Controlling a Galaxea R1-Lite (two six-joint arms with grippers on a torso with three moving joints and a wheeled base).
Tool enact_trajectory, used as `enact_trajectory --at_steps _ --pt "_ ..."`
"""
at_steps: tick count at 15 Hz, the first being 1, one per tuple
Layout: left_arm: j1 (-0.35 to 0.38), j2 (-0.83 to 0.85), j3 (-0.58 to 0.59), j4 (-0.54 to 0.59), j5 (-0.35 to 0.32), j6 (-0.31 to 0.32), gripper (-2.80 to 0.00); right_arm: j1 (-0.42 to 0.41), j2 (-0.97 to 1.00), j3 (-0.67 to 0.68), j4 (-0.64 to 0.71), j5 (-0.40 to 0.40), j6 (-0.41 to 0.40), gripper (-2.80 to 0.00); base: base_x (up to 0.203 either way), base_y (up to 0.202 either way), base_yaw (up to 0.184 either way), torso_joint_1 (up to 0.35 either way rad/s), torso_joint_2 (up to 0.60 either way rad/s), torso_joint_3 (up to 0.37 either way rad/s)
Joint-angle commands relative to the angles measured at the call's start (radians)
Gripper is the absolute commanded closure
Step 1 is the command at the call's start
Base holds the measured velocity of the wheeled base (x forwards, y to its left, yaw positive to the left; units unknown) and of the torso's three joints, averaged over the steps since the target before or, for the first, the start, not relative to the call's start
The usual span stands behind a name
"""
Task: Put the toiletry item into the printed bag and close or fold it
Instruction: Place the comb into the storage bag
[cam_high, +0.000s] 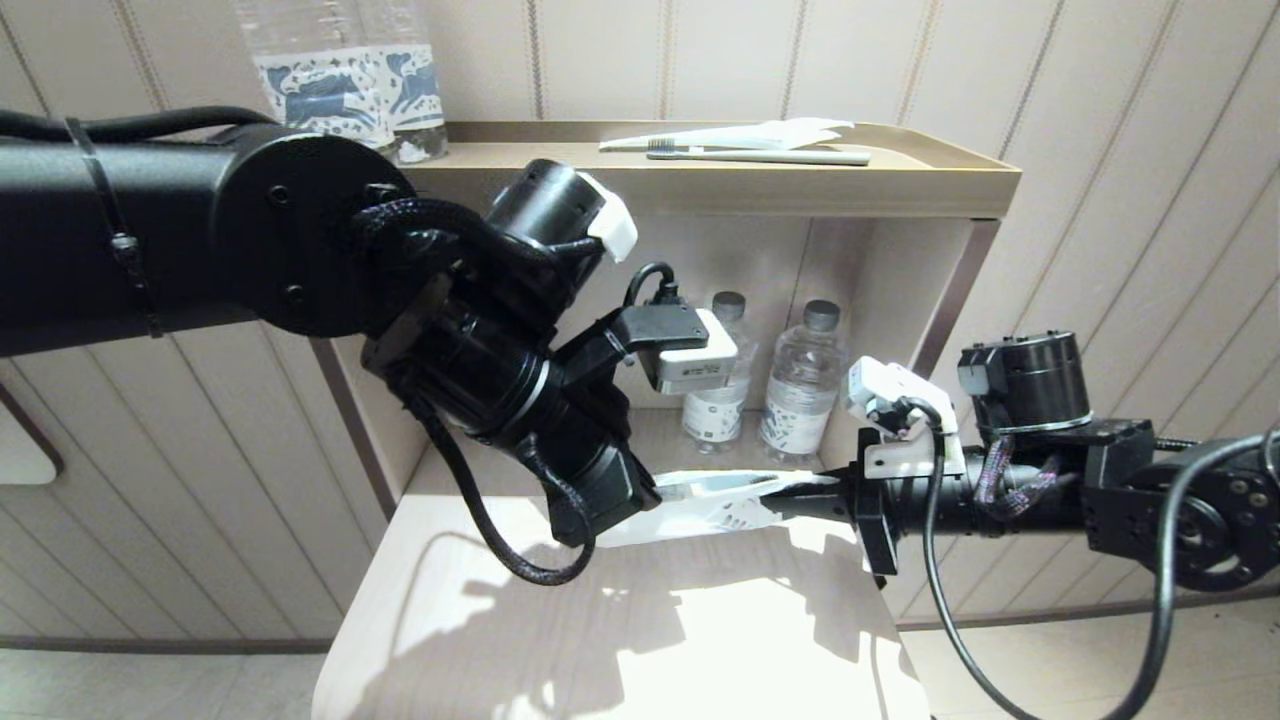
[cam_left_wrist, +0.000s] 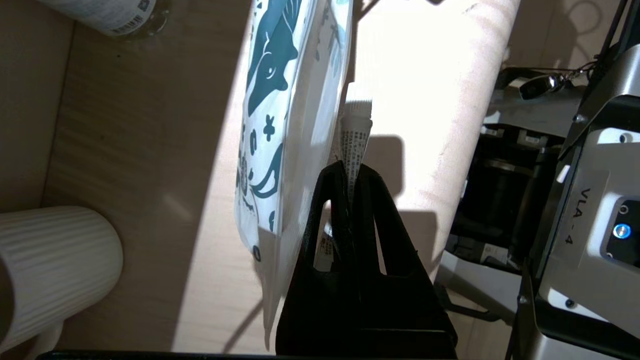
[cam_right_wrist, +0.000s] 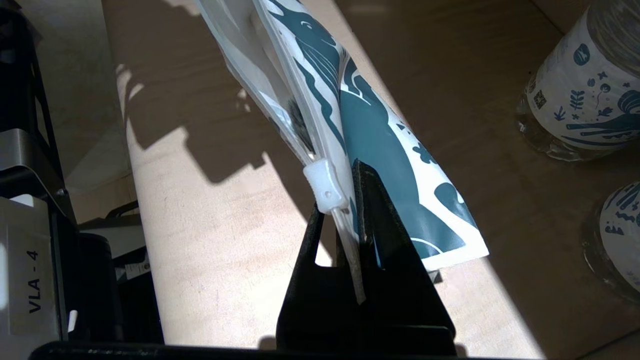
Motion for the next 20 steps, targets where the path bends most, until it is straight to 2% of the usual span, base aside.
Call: enact_trajectory --at_steps 1,5,20 --pt "0.001 0.014 -0.001 0.003 -0.001 0.003 0.0 0.0 0.0 0.003 -0.002 0.004 -0.003 0.0 0.0 0.0 0.0 0.0 0.0 0.0" --pt "0.026 0.012 0.001 0.003 -0.001 0.006 0.0 0.0 0.005 0.004 -0.003 0.006 -0.003 0.0 0.0 0.0 0.0 0.0 0.0 0.0" --pt "0.027 0.038 0.073 -0.009 0.001 0.003 0.0 0.005 -0.012 0.026 -0.01 0.012 -0.023 0.0 0.0 0.0 0.0 0.0 0.0 0.0"
